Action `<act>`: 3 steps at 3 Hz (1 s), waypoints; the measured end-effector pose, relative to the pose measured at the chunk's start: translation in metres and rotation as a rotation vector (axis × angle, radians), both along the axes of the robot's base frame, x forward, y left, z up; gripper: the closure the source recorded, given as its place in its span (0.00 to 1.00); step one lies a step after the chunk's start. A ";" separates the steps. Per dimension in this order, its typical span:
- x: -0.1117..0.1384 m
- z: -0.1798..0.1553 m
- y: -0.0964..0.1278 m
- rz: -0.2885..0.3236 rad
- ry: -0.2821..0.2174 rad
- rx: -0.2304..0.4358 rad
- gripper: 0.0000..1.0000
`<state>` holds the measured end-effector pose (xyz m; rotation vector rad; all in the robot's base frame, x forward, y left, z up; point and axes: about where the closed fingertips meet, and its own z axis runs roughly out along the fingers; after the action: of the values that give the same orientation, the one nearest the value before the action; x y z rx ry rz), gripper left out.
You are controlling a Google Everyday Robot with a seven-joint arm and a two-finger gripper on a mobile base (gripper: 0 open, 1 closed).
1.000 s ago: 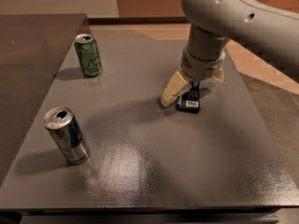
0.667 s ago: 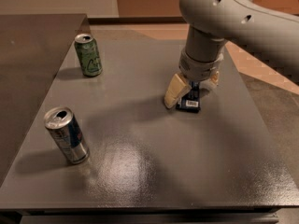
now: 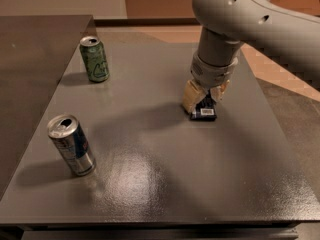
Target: Move rxbar blueberry near redbull can
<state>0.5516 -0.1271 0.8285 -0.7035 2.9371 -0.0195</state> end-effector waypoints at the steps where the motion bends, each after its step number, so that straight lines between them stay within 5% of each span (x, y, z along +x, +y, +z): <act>1: 0.000 0.006 0.000 0.000 0.000 0.000 0.88; 2: -0.006 0.021 0.007 0.072 -0.031 0.019 1.00; 3: -0.026 0.042 0.021 0.202 -0.060 0.049 1.00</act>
Offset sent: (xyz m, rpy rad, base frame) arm -0.0166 0.0165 0.0477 0.0482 -0.0799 0.1874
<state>0.5255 -0.1065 0.8706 -0.9703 2.7858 0.0484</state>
